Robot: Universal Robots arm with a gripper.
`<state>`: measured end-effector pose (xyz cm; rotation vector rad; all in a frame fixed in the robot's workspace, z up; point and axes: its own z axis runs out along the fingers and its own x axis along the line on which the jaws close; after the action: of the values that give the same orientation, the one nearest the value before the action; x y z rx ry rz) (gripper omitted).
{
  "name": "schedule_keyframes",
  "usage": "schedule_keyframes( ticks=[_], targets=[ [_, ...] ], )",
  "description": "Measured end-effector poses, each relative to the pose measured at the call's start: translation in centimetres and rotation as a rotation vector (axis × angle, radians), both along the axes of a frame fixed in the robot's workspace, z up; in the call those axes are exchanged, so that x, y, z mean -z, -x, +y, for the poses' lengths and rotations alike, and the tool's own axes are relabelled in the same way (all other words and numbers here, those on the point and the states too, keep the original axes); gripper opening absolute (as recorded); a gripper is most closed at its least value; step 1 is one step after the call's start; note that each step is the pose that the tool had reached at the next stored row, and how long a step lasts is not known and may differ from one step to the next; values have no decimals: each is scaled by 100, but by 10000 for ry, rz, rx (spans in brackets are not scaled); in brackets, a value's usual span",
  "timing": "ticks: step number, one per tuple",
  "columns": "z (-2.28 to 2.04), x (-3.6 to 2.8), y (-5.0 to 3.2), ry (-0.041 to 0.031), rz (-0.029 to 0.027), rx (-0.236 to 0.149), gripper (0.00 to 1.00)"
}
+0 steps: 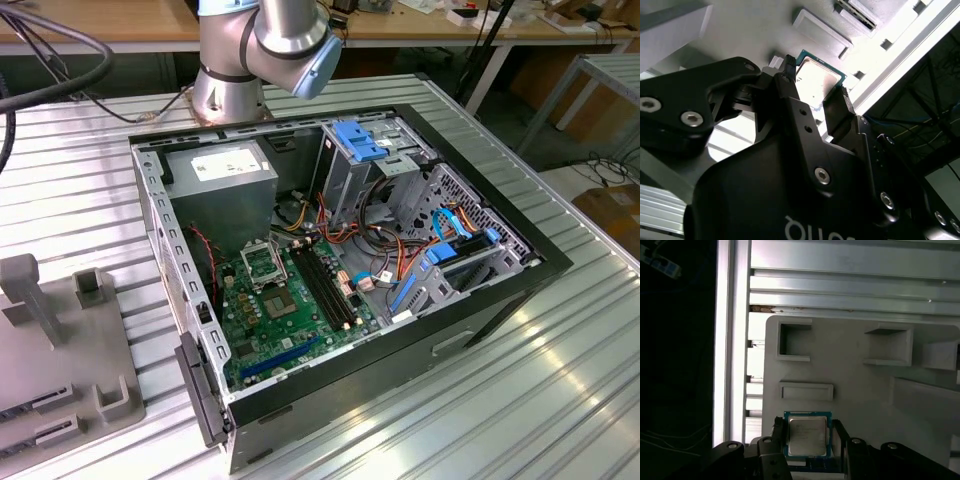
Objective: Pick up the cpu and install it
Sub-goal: 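Pick up the cpu and move it towards the insertion slot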
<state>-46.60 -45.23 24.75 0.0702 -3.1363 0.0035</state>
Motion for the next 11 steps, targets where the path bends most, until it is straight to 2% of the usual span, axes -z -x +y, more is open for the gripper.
schedule_keyframes(
  ticks=[11],
  targets=[
    [0, -71, -3, -1, 10, 0, 47]
  ],
)
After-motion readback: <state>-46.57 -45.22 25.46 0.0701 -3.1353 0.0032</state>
